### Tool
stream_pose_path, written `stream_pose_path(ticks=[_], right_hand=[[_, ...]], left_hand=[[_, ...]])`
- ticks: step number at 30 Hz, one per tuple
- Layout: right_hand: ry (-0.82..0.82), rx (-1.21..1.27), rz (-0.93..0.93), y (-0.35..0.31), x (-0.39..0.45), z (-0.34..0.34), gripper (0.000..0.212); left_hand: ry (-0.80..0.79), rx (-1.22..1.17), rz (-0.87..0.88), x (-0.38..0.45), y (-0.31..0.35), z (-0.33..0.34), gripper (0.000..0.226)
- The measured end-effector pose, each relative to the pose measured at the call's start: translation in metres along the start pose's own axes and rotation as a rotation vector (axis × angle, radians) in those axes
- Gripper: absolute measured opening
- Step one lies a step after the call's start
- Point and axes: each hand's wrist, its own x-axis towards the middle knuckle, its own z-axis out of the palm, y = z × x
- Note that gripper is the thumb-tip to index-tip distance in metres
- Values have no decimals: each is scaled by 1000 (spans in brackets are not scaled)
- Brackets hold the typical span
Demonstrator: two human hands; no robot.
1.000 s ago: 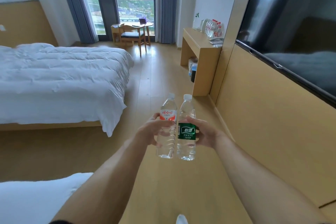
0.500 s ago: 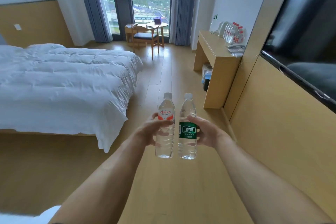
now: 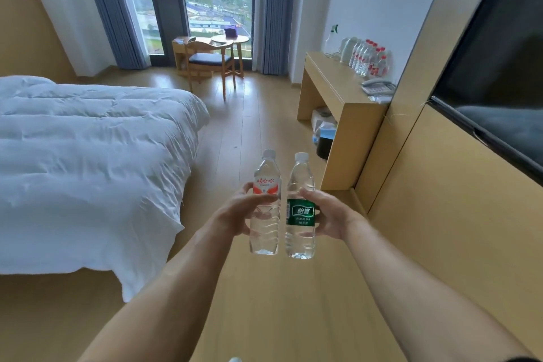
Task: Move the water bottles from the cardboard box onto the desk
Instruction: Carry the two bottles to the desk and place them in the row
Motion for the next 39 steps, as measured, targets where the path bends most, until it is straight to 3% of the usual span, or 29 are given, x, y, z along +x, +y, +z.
stream_pose_path(ticks=[11, 17, 30, 39], right_hand=[[71, 67, -42, -95, 157, 21, 67], [91, 61, -34, -137, 237, 16, 54], [-45, 23, -23, -269, 473, -16, 66], [-85, 8, -12, -348, 587, -46, 68]], left_hand=[[-88, 40, -22, 160, 105, -80, 73], [-79, 32, -22, 238, 142, -105, 69], [63, -32, -1, 446, 260, -147, 75], [88, -56, 18, 564, 329, -165, 75]])
